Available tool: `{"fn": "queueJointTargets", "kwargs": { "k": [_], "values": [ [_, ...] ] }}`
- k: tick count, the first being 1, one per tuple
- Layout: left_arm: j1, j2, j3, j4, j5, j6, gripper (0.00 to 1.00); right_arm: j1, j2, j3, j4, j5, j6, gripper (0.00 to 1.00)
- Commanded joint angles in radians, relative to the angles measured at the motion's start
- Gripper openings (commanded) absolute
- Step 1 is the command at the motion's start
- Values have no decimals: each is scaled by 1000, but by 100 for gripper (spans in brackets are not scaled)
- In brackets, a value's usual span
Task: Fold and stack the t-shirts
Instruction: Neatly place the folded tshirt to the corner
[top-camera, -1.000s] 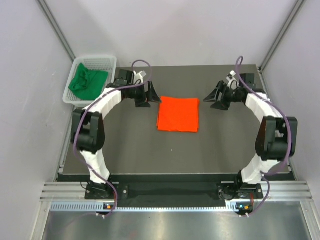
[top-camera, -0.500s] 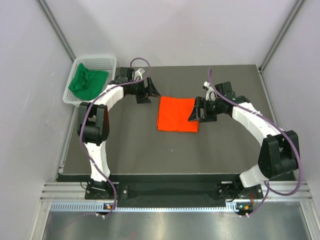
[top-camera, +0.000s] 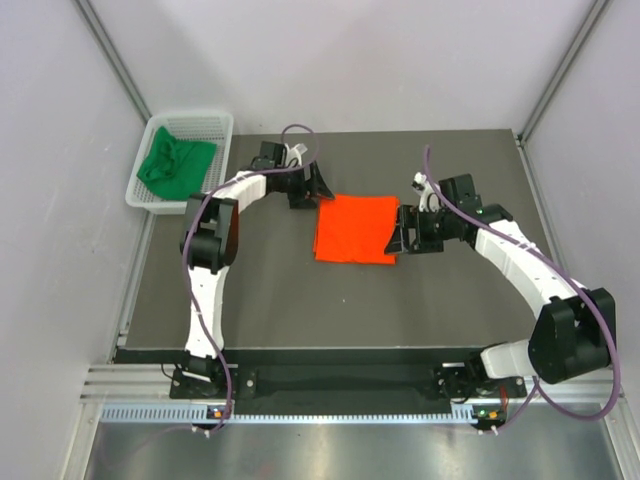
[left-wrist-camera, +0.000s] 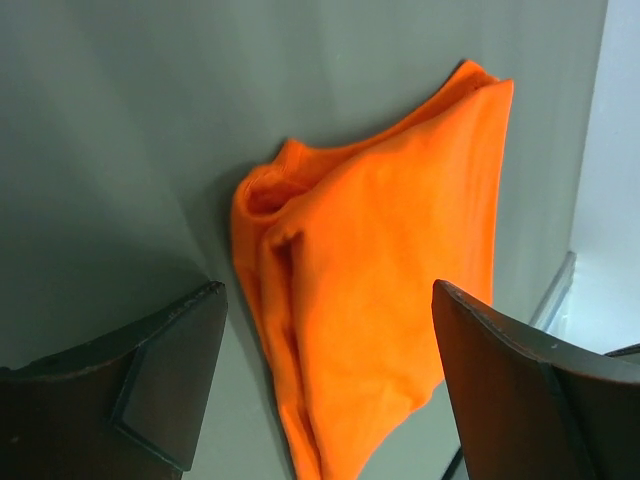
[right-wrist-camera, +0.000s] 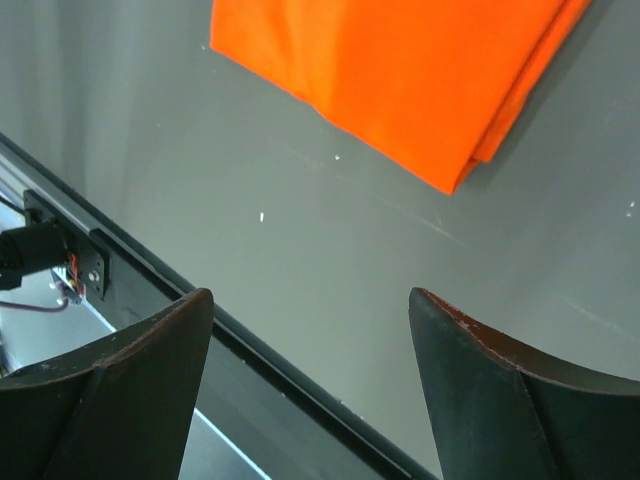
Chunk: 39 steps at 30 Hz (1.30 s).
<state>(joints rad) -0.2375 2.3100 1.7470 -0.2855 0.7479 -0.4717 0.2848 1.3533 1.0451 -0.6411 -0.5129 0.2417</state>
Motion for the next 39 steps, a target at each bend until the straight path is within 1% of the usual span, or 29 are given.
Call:
{"fn": "queueJointTargets", "kwargs": {
  "k": [1,4,9,11,12,14,15,18,19,22,23,25,26,27,28,29,31,32,33,34,35,37,39],
  "values": [
    [-22,20,62,6,-10,64,87,-16,-40,-22,14,-13,-24,79],
    [-32,51,59,-23,-10,74,86,-35,-40,-34,27,-32,-25,79],
    [-52,71,26,-21,4,70,80,-64,-34,-54,67,-73,-21,79],
    [-59,87,25,-21,21,61,73,-73,-28,-59,75,-82,-21,79],
    [-60,91,26,-24,24,58,62,-78,-25,-59,78,-84,-22,79],
    [-56,98,25,-29,21,50,52,-85,-20,-59,81,-90,-25,79],
    [-54,100,29,-35,19,48,41,-88,-17,-57,83,-93,-27,79],
    [-42,98,20,-32,37,16,21,-99,-16,-60,87,-105,-31,79],
    [-34,97,14,-18,42,-13,0,-107,-16,-62,90,-110,-33,79],
    [-25,62,-52,2,28,-62,0,-107,-11,-69,92,-125,-35,78],
    [-19,19,-82,35,24,-74,0,-107,-8,-71,93,-131,-38,78],
    [-10,-41,-206,83,-13,-119,0,-107,-8,-74,95,-139,-36,78],
    [3,-110,-251,110,-33,-134,0,-107,-8,-76,98,-148,-36,78],
    [9,-147,-336,118,-54,-149,0,-107,-6,-80,101,-151,-36,78],
    [13,-182,-383,130,-71,-183,0,-108,-6,-82,101,-156,-33,78],
    [30,-258,-476,153,-115,-203,0,-107,-3,-88,109,-170,-22,77],
    [58,-338,-565,169,-175,-269,0,-104,-13,-99,123,-183,10,77],
    [66,-412,-607,169,-235,-289,0,-102,-17,-105,132,-194,25,77],
    [73,-446,-677,155,-266,-312,0,-95,-20,-120,153,-202,37,77],
    [92,-478,-710,152,-286,-352,0,-88,-22,-125,159,-203,60,76],
    [98,-542,-766,148,-335,-369,0,-81,-20,-128,164,-208,68,76],
    [133,-633,-817,129,-386,-416,0,-49,-7,-120,166,-208,82,76],
    [167,-687,-882,105,-448,-458,0,-13,6,-99,167,-208,84,75]
  ]
}}
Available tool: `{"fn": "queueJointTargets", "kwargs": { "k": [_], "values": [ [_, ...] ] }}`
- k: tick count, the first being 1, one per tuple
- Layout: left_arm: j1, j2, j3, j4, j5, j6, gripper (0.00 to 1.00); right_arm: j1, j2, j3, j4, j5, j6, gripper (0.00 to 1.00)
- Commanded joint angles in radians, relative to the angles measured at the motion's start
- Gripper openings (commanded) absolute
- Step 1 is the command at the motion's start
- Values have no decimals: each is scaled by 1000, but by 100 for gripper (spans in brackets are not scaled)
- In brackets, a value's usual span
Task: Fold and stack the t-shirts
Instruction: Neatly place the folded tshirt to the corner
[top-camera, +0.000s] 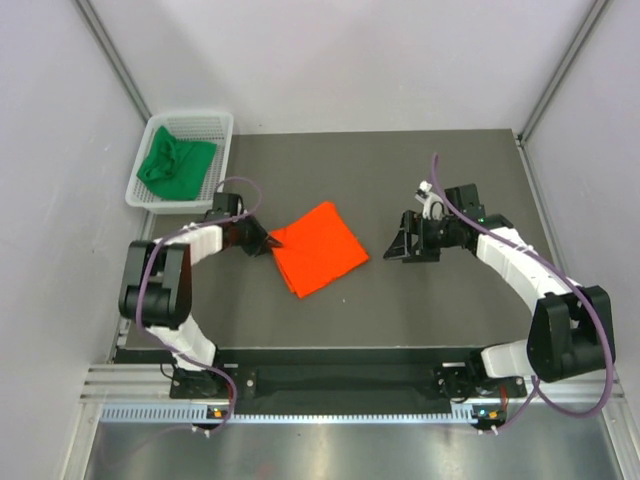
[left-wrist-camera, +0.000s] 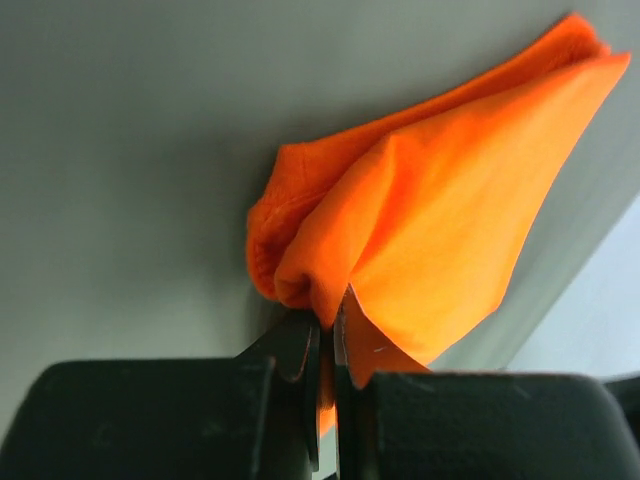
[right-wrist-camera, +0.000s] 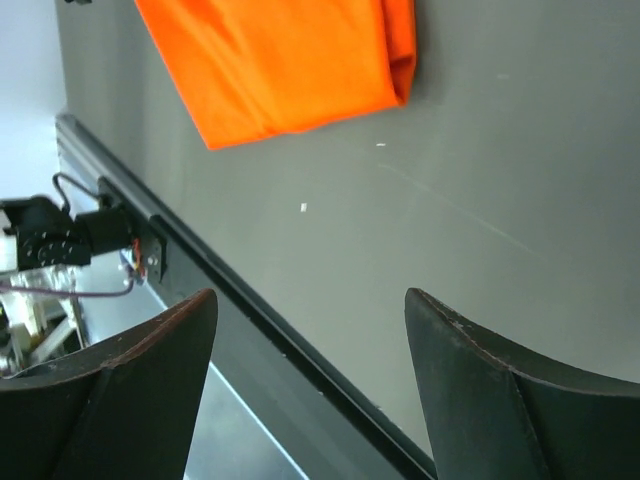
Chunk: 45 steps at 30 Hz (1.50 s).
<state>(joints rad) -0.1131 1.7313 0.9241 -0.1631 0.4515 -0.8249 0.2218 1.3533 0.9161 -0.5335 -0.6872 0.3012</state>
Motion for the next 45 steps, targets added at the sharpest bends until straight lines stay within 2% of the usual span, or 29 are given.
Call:
{"fn": "queueJointTargets", "kwargs": {
  "k": [1,6,10,15,19,22,28,35,45],
  "values": [
    [82,-157,-77,-24,-164,-115,0,56,19,39,59,-34,27,75],
    [214,-298,-152,-127,-295,-151,0,83,61,75,84,-52,53,75],
    [387,-426,-218,-168,-344,-183,0,106,90,98,73,-49,50,75],
    [584,-472,-271,-190,-333,-172,0,145,104,107,66,-51,50,75],
    [683,-489,-268,-242,-378,-152,0,157,112,113,53,-51,47,75],
    [719,-501,-245,-308,-442,-135,0,165,116,113,47,-49,47,75],
    [733,-547,-185,-517,-672,-151,0,208,139,112,35,-49,58,74],
    [760,-598,-163,-651,-861,-120,0,266,162,116,38,-63,72,74],
    [771,-608,-153,-714,-927,-138,0,284,139,90,47,-64,72,74]
  ]
}}
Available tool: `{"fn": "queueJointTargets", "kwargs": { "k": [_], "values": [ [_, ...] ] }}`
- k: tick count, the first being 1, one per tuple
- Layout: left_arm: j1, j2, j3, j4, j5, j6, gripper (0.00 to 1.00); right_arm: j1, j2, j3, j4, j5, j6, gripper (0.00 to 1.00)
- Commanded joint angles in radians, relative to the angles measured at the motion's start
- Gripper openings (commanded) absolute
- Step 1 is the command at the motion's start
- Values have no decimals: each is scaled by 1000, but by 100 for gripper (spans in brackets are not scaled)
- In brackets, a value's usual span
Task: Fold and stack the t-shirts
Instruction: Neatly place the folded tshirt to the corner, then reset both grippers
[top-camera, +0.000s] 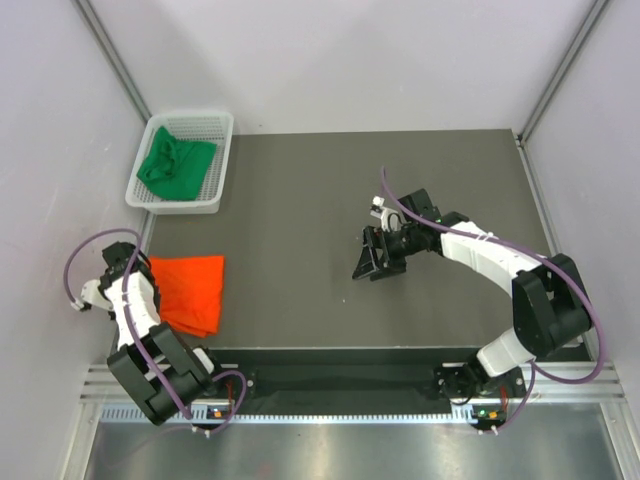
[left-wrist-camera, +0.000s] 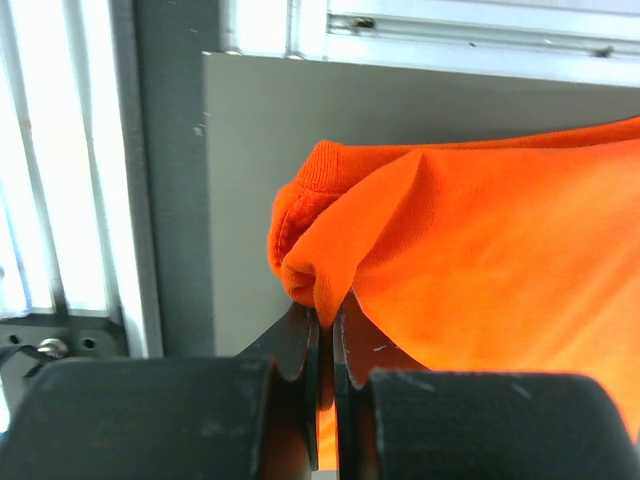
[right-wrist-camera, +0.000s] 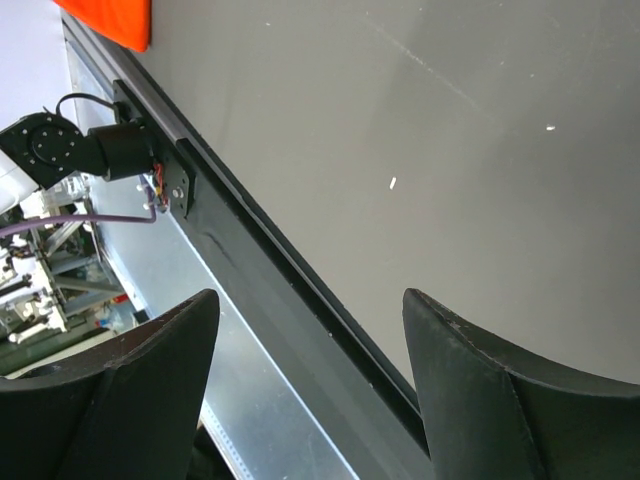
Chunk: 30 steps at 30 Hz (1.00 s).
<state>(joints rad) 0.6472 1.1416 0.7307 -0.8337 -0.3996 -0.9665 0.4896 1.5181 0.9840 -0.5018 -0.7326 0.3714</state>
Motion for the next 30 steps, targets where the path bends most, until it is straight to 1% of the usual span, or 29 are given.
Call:
{"fn": "queueJointTargets", "kwargs": {
  "k": [1,8,13,14,15,16,17,18,19,20,22,25,28,29,30],
  "values": [
    [11,-17,42,-47,-79,3,0,18,-27,21,17,-18,1,74],
    [20,-14,30,-36,-96,6,0,17,-50,-2,14,-5,-11,75],
    [26,-6,49,-56,-116,9,1,17,-49,-4,16,-4,-14,74],
    [31,-5,50,-62,-116,3,4,15,-47,-2,16,-7,-14,74],
    [37,-2,55,-68,-119,-1,11,17,-44,-1,16,-4,-14,74],
    [40,-3,59,-73,-126,0,22,17,-44,1,14,-5,-17,74],
    [43,-2,67,-76,-128,3,63,17,-44,2,13,-4,-17,74],
    [40,0,90,-85,-127,5,74,17,-42,2,14,-4,-17,74],
    [42,1,105,-91,-117,5,88,17,-44,1,13,-4,-19,75],
    [42,-2,119,-91,-105,12,98,17,-42,-1,12,-4,-19,75],
    [40,1,170,-102,-90,14,99,15,-44,-2,12,-2,-20,75],
    [6,10,231,-104,-38,6,98,17,-47,-1,5,4,-25,75],
    [-145,4,271,-62,-44,-29,98,12,-53,-1,-1,18,-28,75],
    [-273,-3,280,-38,-62,-53,98,4,-59,1,-3,21,-20,75],
    [-340,-2,297,-16,-59,-66,99,1,-64,-1,-1,24,-17,75]
  ]
}}
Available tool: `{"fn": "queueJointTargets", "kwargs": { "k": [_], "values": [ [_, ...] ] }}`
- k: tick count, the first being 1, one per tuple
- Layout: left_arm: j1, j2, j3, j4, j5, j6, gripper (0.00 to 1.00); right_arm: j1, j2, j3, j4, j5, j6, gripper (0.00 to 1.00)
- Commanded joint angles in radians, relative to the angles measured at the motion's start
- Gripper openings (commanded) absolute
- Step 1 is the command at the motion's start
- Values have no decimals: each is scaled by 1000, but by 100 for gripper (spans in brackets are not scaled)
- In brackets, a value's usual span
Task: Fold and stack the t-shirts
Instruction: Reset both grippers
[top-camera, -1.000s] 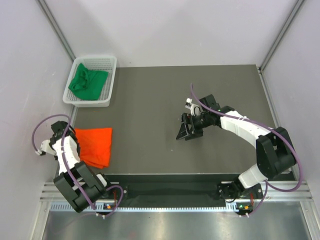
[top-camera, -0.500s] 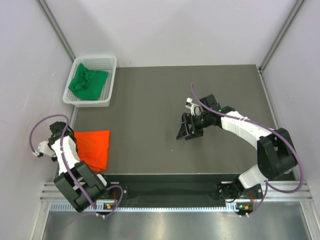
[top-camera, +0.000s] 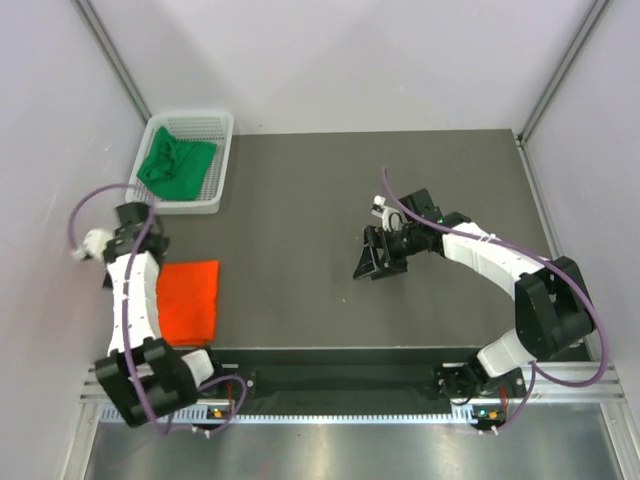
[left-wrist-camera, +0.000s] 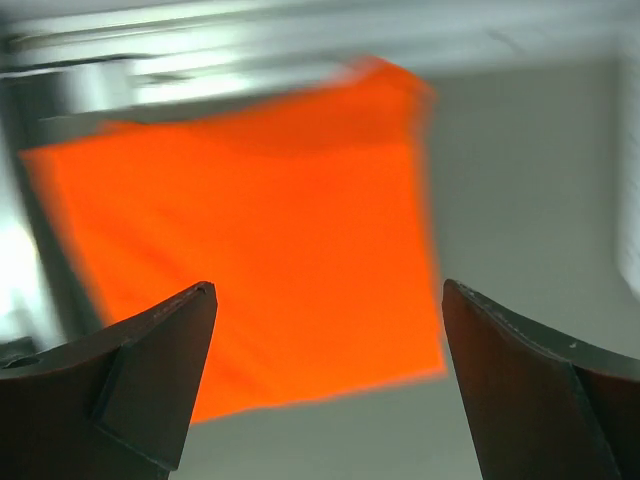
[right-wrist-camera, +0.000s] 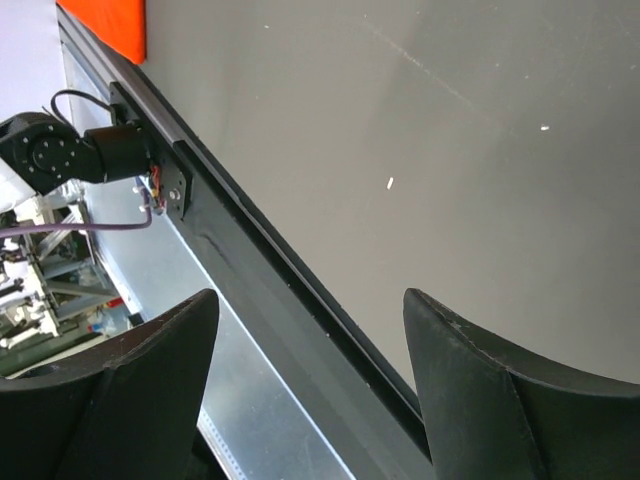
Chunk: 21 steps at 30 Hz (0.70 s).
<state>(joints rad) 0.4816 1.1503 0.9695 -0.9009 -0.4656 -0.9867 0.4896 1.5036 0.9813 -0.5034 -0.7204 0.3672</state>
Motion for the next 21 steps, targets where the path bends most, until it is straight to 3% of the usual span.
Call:
{"fn": "queueJointTargets", "kwargs": {
  "k": [1,4,5,7,10,11,14,21],
  "values": [
    [-301,-9,64,107,21,-53,98,-6,-54,2,2,15,-10,75],
    [-487,35,87,190,84,-58,98,-13,-80,-13,9,45,21,75],
    [-638,67,95,210,87,-50,98,-14,-101,-23,28,59,54,75],
    [-826,92,101,249,119,-46,98,-16,-134,-75,63,96,99,75],
    [-981,65,-27,491,322,-50,98,-20,-209,-191,172,140,255,75],
    [-1008,49,-72,640,381,-56,98,-19,-254,-228,242,150,289,75],
    [-1071,-15,-271,840,539,-69,98,-19,-353,-378,328,208,402,76],
    [-1088,-251,-541,1005,748,-47,98,-14,-565,-596,321,491,457,81]
  ]
}}
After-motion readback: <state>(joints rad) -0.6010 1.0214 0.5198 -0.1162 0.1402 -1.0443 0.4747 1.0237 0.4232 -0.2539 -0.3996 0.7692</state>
